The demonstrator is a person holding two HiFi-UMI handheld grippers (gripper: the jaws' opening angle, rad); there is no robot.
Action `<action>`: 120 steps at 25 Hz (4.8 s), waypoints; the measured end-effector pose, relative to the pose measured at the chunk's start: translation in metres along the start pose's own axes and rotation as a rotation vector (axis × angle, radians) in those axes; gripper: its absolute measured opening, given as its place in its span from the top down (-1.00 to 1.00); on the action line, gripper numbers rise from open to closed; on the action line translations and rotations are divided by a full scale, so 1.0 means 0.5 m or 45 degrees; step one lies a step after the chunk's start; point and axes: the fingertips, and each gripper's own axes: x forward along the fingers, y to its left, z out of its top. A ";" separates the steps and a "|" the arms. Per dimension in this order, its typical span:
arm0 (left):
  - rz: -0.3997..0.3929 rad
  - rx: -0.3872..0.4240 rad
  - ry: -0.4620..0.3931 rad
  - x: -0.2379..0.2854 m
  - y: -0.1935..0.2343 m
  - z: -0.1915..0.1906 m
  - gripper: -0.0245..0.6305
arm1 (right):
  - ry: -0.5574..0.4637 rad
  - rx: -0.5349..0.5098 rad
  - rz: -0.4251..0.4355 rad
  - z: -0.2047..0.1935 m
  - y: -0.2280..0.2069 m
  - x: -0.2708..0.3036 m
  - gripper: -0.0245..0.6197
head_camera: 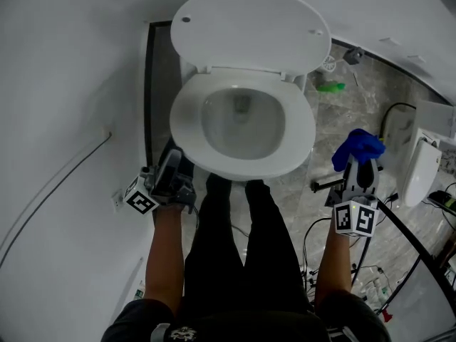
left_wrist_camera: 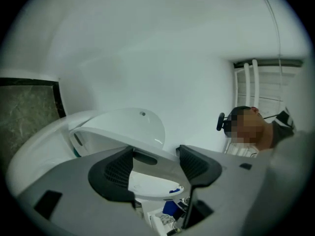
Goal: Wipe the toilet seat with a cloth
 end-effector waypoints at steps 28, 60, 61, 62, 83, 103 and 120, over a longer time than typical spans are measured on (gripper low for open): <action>0.396 1.126 0.171 0.275 0.083 0.100 0.21 | 0.070 0.068 0.143 -0.085 0.118 0.028 0.67; 0.550 1.389 0.168 0.361 0.099 0.121 0.23 | 0.004 0.000 0.428 -0.036 0.228 0.080 0.66; 0.547 1.386 0.175 0.348 0.096 0.113 0.23 | -0.008 -0.015 0.440 -0.027 0.238 0.089 0.66; 0.548 1.379 0.184 0.334 0.093 0.107 0.23 | -0.024 -0.027 0.452 -0.015 0.250 0.099 0.67; 0.733 1.250 0.221 0.124 0.081 0.110 0.90 | -0.049 -0.263 0.631 0.268 0.576 0.380 0.66; 0.546 1.196 0.398 0.172 0.053 -0.042 0.89 | 0.064 -0.165 0.398 0.292 0.407 0.429 0.67; 0.487 1.182 0.504 0.215 0.059 -0.125 0.89 | 0.276 -0.310 0.209 0.080 0.245 0.435 0.67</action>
